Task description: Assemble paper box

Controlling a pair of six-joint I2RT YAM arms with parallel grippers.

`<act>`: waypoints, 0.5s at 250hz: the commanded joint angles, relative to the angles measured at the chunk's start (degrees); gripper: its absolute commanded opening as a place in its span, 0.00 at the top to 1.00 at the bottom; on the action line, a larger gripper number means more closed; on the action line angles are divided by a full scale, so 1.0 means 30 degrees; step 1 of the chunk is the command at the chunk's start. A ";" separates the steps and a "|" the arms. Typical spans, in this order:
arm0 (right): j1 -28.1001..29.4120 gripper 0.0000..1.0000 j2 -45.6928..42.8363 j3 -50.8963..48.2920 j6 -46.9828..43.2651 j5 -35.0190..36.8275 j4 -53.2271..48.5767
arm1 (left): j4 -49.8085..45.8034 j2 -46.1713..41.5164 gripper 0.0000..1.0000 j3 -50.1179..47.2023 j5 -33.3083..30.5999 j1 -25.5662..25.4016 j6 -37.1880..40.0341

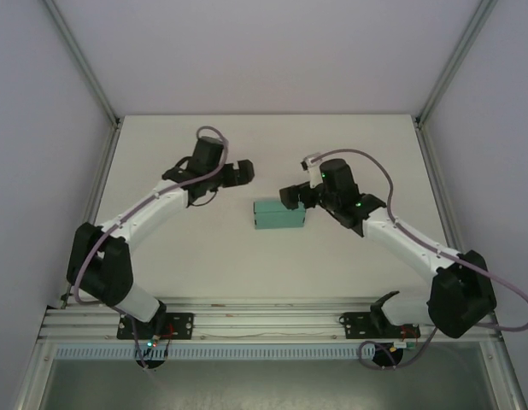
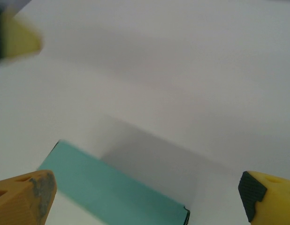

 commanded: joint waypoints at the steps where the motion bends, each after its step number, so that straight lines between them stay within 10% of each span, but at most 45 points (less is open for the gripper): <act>1: -0.0052 0.00 -0.0556 0.1222 -0.9062 -0.4250 -0.3653 | -0.1304 -0.1640 0.00 -0.0190 -0.2350 0.1347 0.0509; 125: 0.1280 0.00 0.4817 0.5996 -1.8856 -0.2739 -1.1293 | 0.0783 -0.5556 0.00 -0.5271 -0.2895 0.3453 0.0601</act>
